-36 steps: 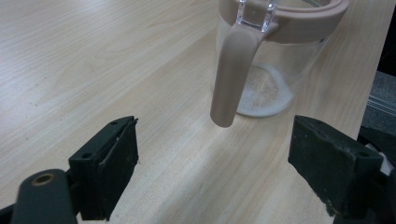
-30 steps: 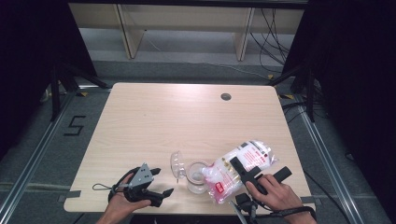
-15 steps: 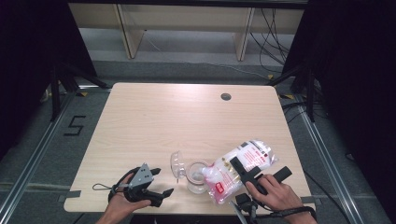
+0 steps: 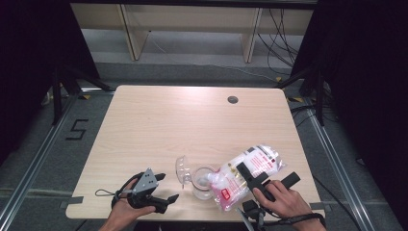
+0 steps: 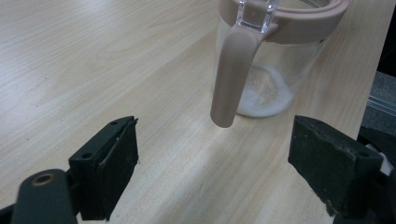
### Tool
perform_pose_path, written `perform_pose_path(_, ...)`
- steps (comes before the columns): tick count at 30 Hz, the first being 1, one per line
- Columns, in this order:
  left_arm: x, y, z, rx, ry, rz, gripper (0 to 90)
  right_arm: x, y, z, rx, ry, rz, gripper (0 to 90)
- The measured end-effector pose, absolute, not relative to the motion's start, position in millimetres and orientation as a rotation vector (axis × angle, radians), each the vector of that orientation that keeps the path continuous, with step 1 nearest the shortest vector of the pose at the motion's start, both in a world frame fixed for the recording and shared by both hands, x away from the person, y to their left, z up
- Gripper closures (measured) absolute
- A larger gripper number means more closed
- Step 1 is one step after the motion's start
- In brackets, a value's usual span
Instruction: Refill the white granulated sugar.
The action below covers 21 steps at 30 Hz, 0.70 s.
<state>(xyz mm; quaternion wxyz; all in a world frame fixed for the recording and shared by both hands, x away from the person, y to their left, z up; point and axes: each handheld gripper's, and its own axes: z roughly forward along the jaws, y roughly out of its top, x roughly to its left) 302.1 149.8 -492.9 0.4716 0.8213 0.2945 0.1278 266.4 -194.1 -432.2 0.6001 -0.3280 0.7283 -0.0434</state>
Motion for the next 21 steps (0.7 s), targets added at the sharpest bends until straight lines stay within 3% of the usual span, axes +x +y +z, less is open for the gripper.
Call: perform_pose_path(21,302.2,149.7,-493.1,2.010,0.722,0.312,15.5,265.3,-193.3,-430.5,-0.763,1.683,-0.101,56.5)
